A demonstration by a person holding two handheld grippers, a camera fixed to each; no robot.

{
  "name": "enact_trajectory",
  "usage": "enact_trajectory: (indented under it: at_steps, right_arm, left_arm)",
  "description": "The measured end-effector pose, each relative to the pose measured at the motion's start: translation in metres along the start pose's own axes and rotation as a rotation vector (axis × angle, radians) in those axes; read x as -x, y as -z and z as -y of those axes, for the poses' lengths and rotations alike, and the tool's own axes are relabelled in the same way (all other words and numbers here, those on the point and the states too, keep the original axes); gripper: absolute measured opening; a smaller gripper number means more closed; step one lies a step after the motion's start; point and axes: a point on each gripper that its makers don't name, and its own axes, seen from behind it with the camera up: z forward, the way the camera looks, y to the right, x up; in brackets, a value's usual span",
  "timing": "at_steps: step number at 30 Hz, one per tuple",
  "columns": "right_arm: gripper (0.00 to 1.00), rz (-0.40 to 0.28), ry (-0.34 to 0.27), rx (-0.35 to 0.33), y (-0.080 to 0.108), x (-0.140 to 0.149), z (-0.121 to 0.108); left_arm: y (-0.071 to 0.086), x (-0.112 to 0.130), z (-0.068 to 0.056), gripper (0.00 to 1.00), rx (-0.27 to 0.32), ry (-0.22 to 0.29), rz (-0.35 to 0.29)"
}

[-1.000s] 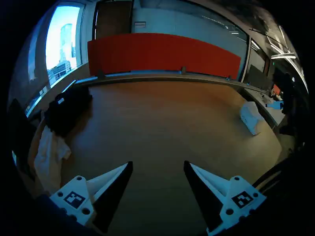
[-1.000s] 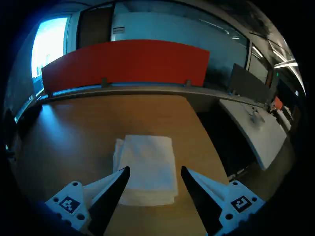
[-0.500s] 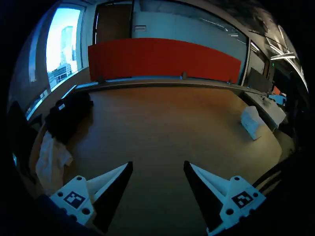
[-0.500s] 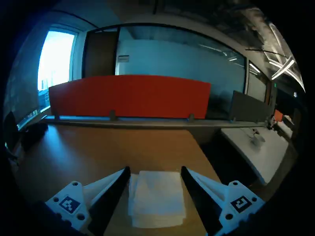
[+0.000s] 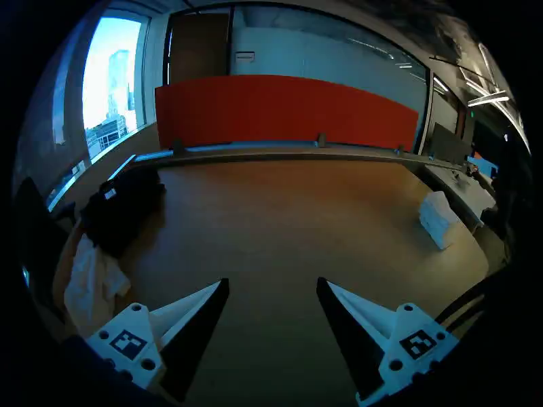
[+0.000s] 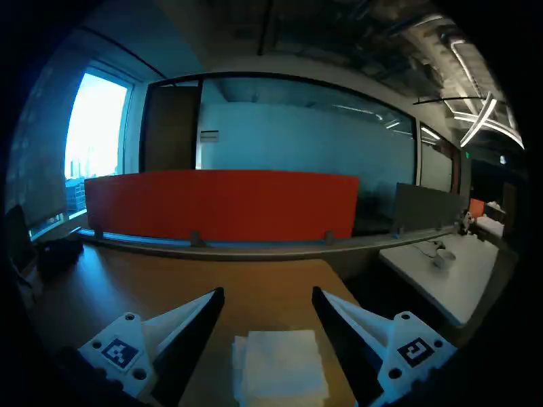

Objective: Fold towel

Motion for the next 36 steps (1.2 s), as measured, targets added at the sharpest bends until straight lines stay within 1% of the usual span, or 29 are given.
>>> enact_trajectory:
  at_steps: [6,12,18,24,30,36]
  right_arm:
    - [1.00,-0.013,0.013,-0.018,0.002,-0.011,0.013]
    - [1.00,-0.032,0.021,-0.038,0.003,-0.022,0.028]
    - [1.00,-0.049,0.018,-0.060,0.004,-0.032,0.043]
    - [1.00,-0.061,0.033,-0.081,0.004,-0.041,0.062]
    - [1.00,-0.084,0.018,-0.101,0.005,-0.056,0.085]
    - [1.00,-0.099,-0.016,-0.117,0.003,-0.062,0.110]
  left_arm:
    - [-0.006,-0.027,0.007,0.96,-0.014,-0.014,-0.062]
    - [-0.009,-0.063,0.018,0.96,-0.051,-0.020,-0.153]
    - [-0.012,-0.098,0.034,0.96,-0.097,-0.007,-0.237]
    - [-0.014,-0.129,0.049,0.96,-0.128,-0.001,-0.304]
    - [-0.014,-0.157,0.062,0.95,-0.152,-0.007,-0.365]
    - [-0.010,-0.181,0.072,0.95,-0.175,-0.002,-0.426]
